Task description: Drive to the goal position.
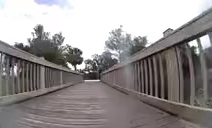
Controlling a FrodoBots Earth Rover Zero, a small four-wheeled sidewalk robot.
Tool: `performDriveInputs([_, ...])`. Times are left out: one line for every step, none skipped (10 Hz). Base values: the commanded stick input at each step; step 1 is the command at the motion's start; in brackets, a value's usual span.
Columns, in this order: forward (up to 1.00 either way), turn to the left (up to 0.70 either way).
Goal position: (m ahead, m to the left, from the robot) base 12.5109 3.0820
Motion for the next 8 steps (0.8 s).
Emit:
performDriveInputs([0.6,0.11])
performDriveInputs([0.6,0.15])
performDriveInputs([0.6,0.15])
performDriveInputs([0.6,0.15])
performDriveInputs([0.6,0.15])
performDriveInputs([0.6,0.0])
performDriveInputs([0.6,0.0])
performDriveInputs([0.6,0.11])
